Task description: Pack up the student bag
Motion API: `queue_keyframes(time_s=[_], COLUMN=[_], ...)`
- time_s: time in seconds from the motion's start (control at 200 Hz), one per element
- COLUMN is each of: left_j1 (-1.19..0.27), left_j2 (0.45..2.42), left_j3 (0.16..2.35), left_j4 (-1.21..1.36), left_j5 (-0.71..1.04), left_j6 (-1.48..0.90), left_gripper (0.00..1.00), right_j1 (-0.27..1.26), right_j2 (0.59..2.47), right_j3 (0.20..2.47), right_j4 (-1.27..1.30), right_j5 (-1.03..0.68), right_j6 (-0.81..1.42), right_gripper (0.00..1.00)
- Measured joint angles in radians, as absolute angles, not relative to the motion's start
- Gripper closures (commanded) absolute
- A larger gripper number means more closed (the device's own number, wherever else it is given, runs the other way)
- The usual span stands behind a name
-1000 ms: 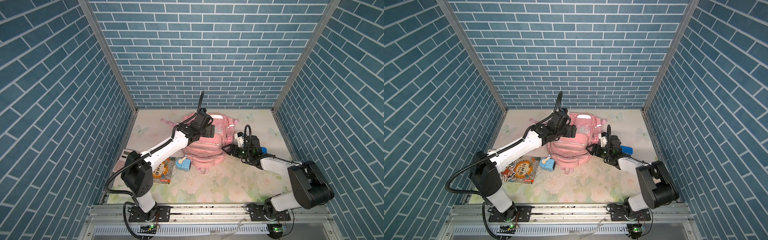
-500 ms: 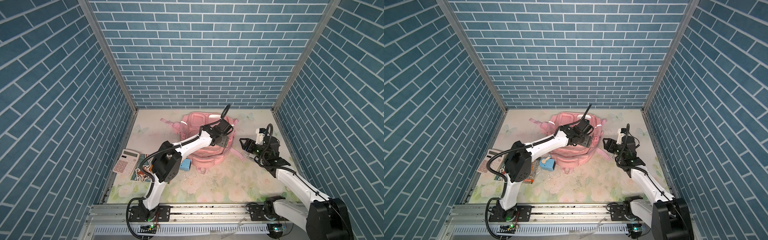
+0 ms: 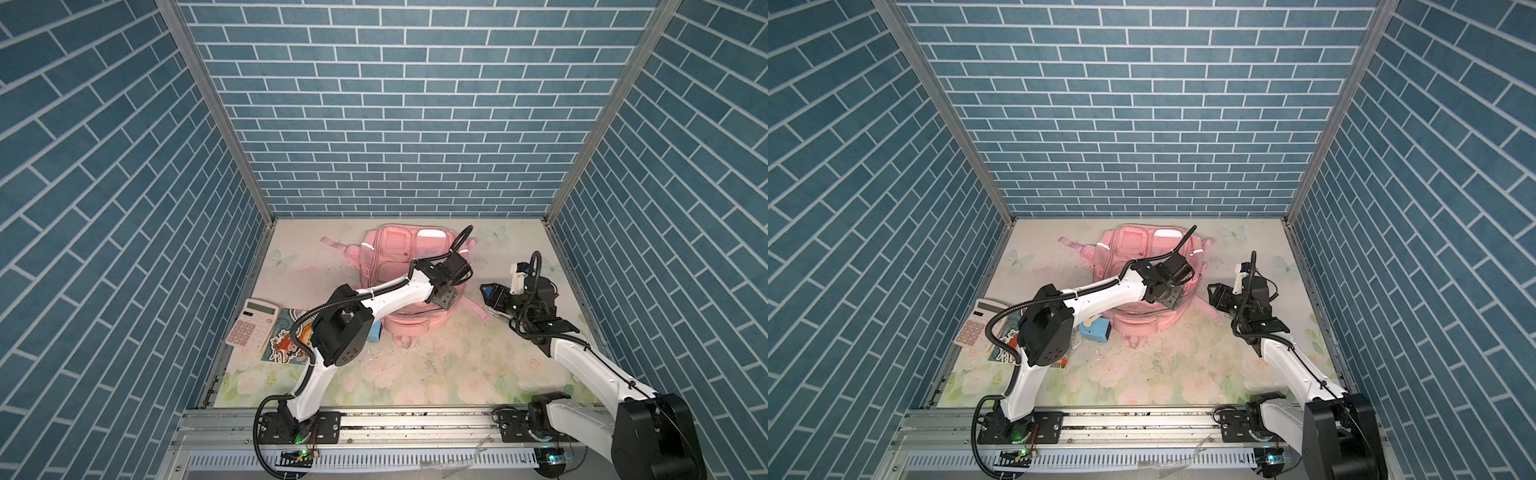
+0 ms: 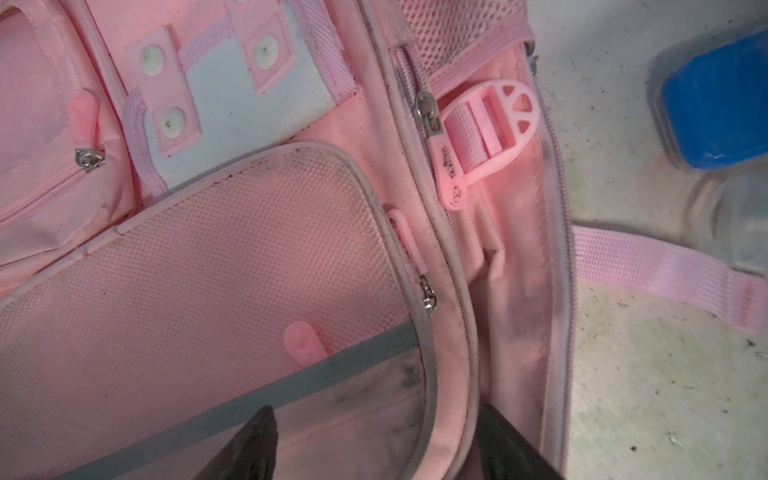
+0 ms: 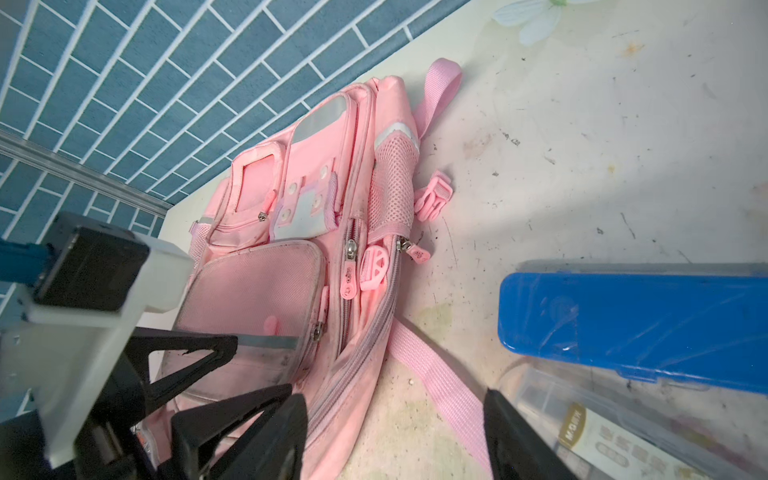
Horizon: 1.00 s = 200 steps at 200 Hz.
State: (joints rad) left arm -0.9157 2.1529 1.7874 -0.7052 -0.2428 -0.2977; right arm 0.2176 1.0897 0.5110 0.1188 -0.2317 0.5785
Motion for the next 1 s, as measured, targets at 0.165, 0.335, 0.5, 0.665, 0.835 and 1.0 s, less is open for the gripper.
queue_keyframes(time_s=[0.165,0.335,0.5,0.665,0.835,1.0], left_j1=[-0.916,-0.916,-0.917,-0.928,-0.929,-0.926], left_j2=[2.178,2.206,2.207,2.207,2.188,2.126], left_j3=[1.787,1.787,1.779,1.772,1.768,1.759], left_j4=[-0.723,-0.728,-0.722,-0.717,-0.713,-0.713], left_j5=[-0.245,-0.266,-0.273,-0.277,-0.284,-0.280], left_j6=[-0.282,-0.273,-0.260,-0.247,-0.216,-0.186], left_gripper=[0.28,0.35,0.56,0.87,1.00,1.00], right_j1=[0.218,0.218,0.218,0.218,0.218,0.218], right_j2=[1.092,1.108,1.124,1.126,1.106,1.051], right_j3=[0.511,0.511,0.511,0.513,0.514,0.513], right_j4=[0.119,0.120,0.119,0.118,0.120,0.154], right_j5=[-0.232,-0.237,-0.249,-0.257,-0.254,-0.243], right_j6=[0.579,0.570,0.540,0.505,0.464,0.399], right_gripper=[0.33,0.34,0.37,0.40,0.44,0.49])
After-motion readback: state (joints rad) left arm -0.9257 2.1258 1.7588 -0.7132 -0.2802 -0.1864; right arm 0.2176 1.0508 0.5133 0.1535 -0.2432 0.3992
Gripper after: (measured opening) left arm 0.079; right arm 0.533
